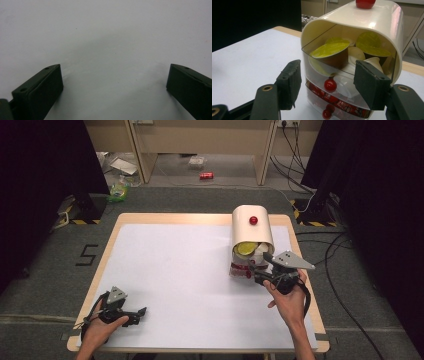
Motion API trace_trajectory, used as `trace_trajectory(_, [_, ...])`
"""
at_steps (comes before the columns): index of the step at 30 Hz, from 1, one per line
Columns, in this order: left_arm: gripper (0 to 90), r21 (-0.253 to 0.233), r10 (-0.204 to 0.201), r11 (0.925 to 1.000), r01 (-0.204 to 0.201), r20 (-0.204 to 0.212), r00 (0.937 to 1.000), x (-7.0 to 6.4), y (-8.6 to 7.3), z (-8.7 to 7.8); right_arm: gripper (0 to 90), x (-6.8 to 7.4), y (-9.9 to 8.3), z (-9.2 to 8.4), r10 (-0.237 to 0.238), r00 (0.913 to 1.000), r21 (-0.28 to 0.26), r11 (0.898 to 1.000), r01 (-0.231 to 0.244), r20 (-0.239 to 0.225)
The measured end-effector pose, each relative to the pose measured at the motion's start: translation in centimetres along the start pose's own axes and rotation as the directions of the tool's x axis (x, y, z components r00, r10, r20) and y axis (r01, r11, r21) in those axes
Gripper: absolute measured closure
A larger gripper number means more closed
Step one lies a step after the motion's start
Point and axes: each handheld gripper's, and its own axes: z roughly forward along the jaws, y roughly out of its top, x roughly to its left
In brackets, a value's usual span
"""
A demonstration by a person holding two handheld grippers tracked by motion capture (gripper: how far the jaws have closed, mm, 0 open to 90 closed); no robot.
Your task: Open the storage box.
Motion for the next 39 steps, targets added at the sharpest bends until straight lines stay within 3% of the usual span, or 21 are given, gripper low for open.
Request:
trace_trajectory(12, [0.0,-0.001,0.0,1.0,0.0,0.0,1.0,0.0,0.0,0.0,38.2,-0.1,0.4,1.3,-0.014,0.9999,0.009,1.0,0.014,0.004])
trace_trajectory(18, [0.0,-0.001,0.0,1.0,0.0,0.0,1.0,0.0,0.0,0.0,37.3,-0.9,0.2,2.0,-0.005,0.9999,0.022,1.0,0.005,0.013])
trace_trajectory(39, [0.0,-0.001,-0.001,1.0,0.001,0.0,1.0,0.0,0.0,0.0,37.2,-1.0,0.5,1.9,-0.011,0.9999,0.057,0.998,0.011,0.0])
